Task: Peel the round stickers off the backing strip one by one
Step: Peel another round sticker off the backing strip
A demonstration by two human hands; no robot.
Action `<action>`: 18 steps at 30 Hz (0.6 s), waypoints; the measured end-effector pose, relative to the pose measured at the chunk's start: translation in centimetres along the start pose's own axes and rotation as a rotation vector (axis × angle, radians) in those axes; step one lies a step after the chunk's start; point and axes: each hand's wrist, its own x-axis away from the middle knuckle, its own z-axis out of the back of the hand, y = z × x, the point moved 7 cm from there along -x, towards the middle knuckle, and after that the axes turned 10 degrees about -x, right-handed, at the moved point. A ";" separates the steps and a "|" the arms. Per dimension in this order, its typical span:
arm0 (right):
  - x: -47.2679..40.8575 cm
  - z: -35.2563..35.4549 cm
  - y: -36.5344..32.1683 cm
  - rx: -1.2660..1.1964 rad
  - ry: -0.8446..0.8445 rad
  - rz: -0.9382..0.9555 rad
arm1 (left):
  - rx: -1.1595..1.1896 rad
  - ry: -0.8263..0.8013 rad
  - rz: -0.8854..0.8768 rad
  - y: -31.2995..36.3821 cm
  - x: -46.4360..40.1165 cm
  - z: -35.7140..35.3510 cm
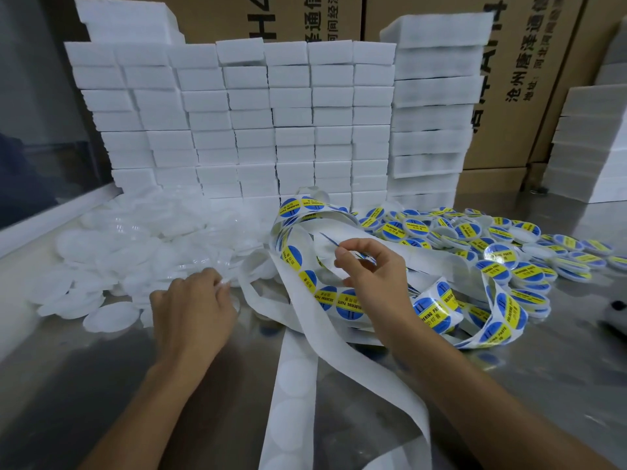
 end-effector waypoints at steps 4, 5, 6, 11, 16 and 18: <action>-0.5 1.2 -0.2 0.093 0.060 0.062 | 0.408 0.059 0.212 -0.9 0.0 0.2; -0.5 1.3 -0.2 0.104 0.065 0.072 | 0.547 0.040 0.296 -1.2 0.0 -0.2; -0.5 1.3 -0.3 0.111 0.066 0.082 | 0.712 -0.002 0.392 -1.5 0.0 -0.9; -0.4 1.0 -0.5 0.113 0.044 0.085 | 1.521 -0.208 0.695 -0.4 0.4 -2.5; -0.2 0.8 -1.0 -0.001 0.033 0.062 | 1.771 -0.265 0.682 0.9 0.2 -2.0; 0.0 0.4 -1.3 -0.097 0.002 0.031 | 1.779 -0.285 0.640 1.3 0.2 -1.8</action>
